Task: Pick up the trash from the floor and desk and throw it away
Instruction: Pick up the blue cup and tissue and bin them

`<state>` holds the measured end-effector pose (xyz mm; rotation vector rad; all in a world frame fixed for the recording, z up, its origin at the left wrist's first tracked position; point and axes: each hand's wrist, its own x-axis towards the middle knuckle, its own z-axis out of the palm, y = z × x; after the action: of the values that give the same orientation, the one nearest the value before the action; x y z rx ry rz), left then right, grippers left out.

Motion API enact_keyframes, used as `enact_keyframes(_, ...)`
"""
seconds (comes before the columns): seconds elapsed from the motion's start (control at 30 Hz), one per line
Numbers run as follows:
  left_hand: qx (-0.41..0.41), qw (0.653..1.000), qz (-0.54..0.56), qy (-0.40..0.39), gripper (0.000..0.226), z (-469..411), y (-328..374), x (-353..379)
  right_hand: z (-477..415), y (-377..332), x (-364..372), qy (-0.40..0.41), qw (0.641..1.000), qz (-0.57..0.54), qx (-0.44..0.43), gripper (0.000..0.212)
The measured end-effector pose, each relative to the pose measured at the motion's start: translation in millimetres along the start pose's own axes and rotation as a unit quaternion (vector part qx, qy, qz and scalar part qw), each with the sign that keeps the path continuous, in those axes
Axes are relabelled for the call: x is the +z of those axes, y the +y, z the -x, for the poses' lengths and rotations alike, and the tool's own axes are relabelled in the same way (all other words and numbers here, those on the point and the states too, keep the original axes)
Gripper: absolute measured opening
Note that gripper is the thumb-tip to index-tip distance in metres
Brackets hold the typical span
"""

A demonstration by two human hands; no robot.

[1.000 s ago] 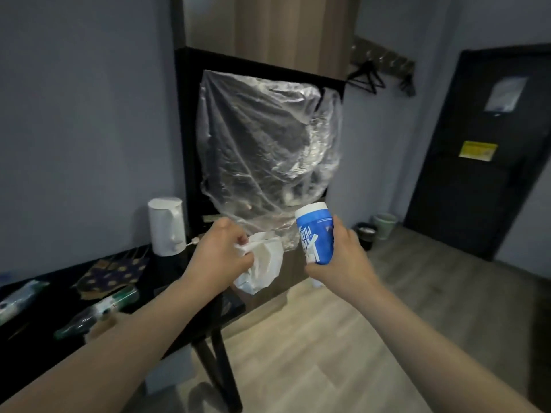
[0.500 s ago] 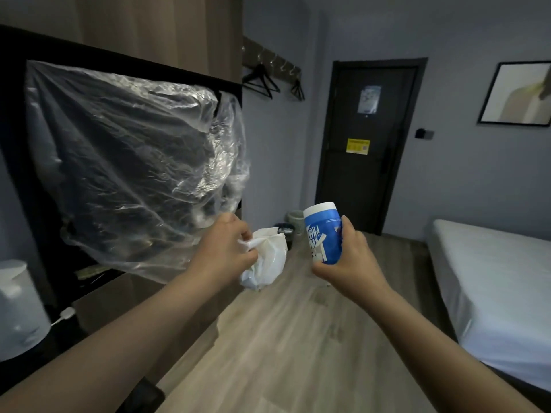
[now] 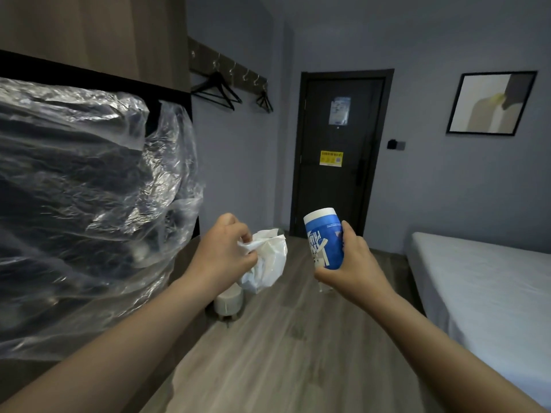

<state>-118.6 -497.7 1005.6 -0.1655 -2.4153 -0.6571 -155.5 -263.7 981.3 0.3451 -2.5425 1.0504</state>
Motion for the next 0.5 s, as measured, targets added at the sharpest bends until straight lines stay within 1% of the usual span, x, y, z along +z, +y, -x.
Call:
enact_keyframes(0.13, -0.004, 1.0, 0.005, -0.007, 0.02, -46, -12, 39, -52, 26, 4, -0.001, 1.0, -0.001, 0.006, 0.103)
enact_keyframes(0.23, -0.006, 1.0, 0.007, -0.011, 0.017, -76, -27, 69, -89, 42, 18, -0.009, 1.0, -0.004, 0.013, 0.102)
enact_keyframes(0.33, -0.004, 1.0, 0.004, -0.02, 0.016, -107, -52, 97, -128, 56, 40, -0.014, 1.0, 0.002, 0.013, 0.1)
enact_keyframes(0.5, -0.007, 1.0, 0.014, -0.021, 0.014, -175, -109, 137, -206, 75, 92, -0.019, 1.0, 0.009, 0.019, 0.102)
